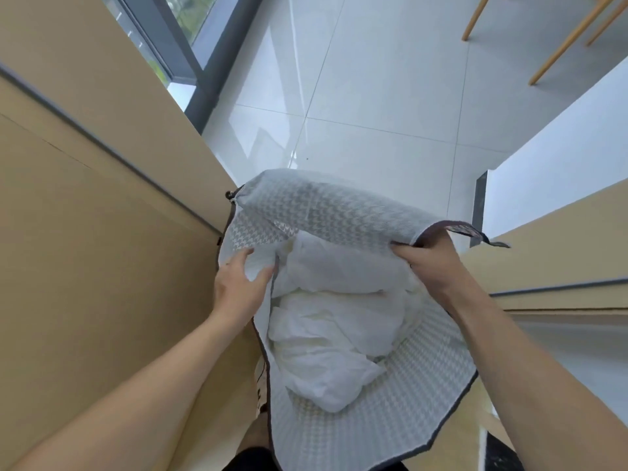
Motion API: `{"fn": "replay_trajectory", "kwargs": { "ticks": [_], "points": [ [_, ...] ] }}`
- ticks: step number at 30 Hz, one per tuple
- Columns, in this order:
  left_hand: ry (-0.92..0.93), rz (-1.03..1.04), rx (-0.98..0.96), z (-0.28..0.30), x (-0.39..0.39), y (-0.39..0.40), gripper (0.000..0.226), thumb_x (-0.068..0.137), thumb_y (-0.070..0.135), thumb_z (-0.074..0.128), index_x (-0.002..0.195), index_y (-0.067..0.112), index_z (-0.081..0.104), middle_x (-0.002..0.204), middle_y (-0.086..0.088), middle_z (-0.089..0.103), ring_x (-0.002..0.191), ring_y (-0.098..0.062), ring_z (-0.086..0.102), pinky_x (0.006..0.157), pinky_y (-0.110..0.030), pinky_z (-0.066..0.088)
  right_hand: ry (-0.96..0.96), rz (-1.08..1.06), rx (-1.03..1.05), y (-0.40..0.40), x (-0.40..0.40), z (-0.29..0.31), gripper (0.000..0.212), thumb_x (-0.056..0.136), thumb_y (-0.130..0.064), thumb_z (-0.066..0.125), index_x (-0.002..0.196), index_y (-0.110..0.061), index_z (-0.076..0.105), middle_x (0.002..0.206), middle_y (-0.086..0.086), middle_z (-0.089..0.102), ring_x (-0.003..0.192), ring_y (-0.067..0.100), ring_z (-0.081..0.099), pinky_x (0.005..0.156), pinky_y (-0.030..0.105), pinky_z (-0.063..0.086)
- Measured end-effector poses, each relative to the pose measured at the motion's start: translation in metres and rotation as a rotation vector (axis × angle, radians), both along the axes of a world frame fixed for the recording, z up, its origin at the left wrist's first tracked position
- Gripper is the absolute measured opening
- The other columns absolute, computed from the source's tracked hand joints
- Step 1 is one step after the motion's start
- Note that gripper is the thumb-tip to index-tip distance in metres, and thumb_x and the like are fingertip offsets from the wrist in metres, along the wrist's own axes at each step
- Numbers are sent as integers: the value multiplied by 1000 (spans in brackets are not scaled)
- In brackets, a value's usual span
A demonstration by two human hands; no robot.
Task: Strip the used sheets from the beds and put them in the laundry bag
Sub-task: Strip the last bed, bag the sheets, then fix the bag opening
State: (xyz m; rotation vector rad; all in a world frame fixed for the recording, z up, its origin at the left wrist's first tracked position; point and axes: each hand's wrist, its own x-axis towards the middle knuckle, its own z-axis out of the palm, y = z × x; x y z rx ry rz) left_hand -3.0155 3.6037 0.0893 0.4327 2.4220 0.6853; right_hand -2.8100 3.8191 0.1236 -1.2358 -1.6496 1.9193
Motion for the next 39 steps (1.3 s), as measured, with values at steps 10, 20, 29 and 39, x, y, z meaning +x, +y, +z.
{"fn": "replay_trajectory", "kwargs": {
  "ticks": [10,20,29,39],
  "points": [
    [-965,504,369,45,0,56,98,68,45,94,148,24,42,138,-12,59,109,-37,67,82,-60,61,-819,843,-25,-113,35,66,72,106,-50,47,164,-27,11,171,-9,11,157,14,14,123,27,15],
    [-963,254,297,23,27,-11,68,85,-24,50,131,27,49,114,-11,65,99,-34,66,72,-41,58,308,-687,-529,-128,61,108,52,89,-52,66,118,-9,75,124,15,73,107,31,74,86,50,63],
    [-1017,105,13,28,15,-54,83,95,63,59,161,21,29,165,-14,29,147,-39,35,110,-58,45,-91,193,19,-168,42,140,15,79,-7,74,82,-18,83,88,1,77,87,14,72,78,24,51],
    [-1279,-330,100,83,102,-59,109,67,76,79,156,31,35,154,-21,42,131,-47,53,90,-63,57,-934,1216,429,-242,46,161,60,74,-11,49,121,-42,70,115,-9,74,104,21,66,92,40,59]
  ]
}}
